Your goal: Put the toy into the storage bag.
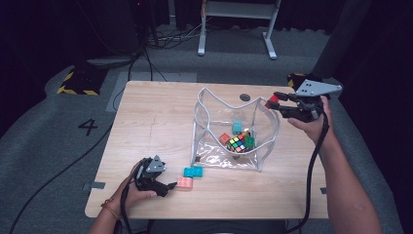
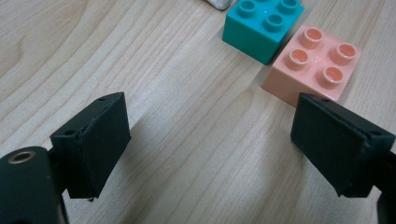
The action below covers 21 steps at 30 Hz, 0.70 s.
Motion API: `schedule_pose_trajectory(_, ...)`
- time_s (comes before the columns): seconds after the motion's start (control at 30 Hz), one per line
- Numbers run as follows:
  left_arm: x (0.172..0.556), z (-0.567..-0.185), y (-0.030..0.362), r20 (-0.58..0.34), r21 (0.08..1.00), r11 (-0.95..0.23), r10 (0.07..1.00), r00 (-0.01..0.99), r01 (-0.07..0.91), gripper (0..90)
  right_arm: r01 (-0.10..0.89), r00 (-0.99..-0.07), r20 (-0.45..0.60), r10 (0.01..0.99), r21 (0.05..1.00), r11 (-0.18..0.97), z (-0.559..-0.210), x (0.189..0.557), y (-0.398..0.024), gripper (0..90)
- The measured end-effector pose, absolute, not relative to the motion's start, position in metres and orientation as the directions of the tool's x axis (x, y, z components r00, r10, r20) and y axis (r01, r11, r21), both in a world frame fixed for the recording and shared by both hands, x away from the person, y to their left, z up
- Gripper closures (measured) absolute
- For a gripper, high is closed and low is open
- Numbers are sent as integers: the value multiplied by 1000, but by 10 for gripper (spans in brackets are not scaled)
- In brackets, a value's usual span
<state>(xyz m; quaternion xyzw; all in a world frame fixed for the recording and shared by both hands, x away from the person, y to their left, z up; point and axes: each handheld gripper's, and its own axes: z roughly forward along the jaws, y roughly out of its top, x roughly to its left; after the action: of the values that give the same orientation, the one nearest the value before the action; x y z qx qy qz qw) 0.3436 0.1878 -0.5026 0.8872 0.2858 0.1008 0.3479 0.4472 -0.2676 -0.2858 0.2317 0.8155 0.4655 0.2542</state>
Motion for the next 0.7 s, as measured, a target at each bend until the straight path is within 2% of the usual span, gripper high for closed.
schedule_pose_trajectory(0.33, 344, -503, 188, -20, 675, -595, 576, 817, 436, 119, 99, -862, -210, 461, 822, 560, -295, 445, -218, 593)
schedule_pose_trajectory(0.37, 344, -503, 188, -20, 675, -596, 575, 818, 435, 119, 86, -877, -229, 422, 790, 607, -295, 446, -206, 593)
schedule_pose_trajectory(0.57, 344, -503, 188, -19, 675, -597, 574, 818, 434, 119, 80, -905, -229, 357, 734, 674, -298, 449, -185, 593)
schedule_pose_trajectory(0.7, 344, -503, 188, -19, 675, -597, 574, 818, 434, 119, 58, -939, -214, 268, 672, 738, -303, 451, -170, 593)
